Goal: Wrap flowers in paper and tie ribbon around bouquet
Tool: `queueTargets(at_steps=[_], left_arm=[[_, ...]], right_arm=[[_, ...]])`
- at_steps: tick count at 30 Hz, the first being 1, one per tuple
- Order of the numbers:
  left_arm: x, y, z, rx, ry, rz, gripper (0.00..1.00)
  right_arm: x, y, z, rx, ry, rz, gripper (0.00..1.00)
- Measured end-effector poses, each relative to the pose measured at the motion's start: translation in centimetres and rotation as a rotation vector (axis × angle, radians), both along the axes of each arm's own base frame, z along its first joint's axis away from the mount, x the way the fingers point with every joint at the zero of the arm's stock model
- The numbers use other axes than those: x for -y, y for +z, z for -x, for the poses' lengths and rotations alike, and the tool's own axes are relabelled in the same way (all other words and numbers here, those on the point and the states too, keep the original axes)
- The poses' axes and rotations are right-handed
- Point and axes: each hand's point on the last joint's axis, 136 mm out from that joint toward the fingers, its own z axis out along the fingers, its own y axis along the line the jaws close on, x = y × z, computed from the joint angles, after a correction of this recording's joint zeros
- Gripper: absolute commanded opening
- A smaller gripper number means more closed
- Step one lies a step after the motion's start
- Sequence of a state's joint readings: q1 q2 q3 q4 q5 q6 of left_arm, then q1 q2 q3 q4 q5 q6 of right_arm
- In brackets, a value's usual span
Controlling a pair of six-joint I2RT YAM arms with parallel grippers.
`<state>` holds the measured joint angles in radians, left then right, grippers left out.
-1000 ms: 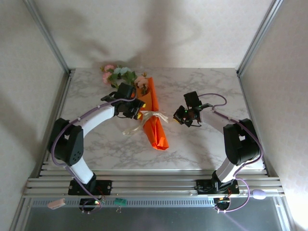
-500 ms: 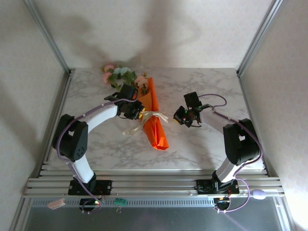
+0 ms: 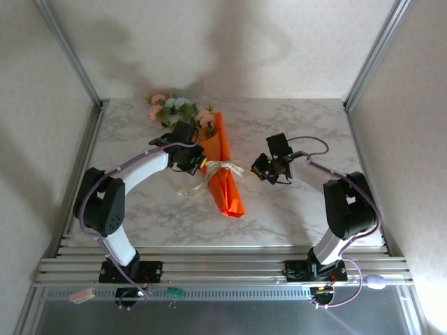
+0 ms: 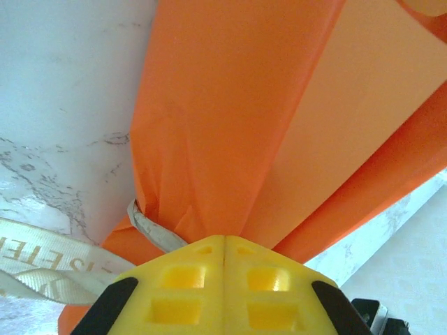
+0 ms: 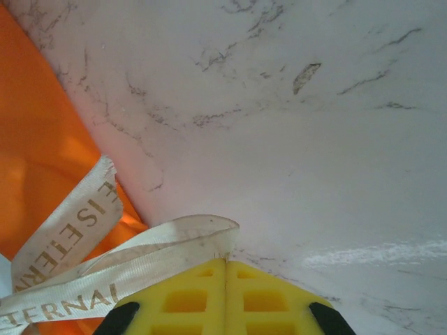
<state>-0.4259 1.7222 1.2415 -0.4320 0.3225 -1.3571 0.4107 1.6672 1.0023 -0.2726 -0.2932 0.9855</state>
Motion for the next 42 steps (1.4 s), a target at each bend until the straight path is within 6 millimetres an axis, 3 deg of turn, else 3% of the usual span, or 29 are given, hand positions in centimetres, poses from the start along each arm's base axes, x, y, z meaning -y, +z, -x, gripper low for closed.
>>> queueTargets(at_steps=[5,9,32,42], left_arm=[[-0.5,0.6,0.2,0.011,-0.005,-0.010,0.00],[-0.8,0.5,0.3,0.007,-0.011,-0.024,0.00],[-3.8,1.2,0.5,0.024,-0.001,-0.099,0.00],[-5.3,1.0,1.8,0.008,0.001,-0.123,0.00]], right_arm=[[-0.4,-0.2,0.1,-0.002,-0.008,-0.033,0.26],[-0.6,0.0,-0.2,0.005,-0.020,-0.050,0.31],[-0.6,0.1,-0.4,0.011,-0.024,-0.055,0.33],[-1.2,0.8,-1.0,0.023,-0.063,-0.095,0.33]])
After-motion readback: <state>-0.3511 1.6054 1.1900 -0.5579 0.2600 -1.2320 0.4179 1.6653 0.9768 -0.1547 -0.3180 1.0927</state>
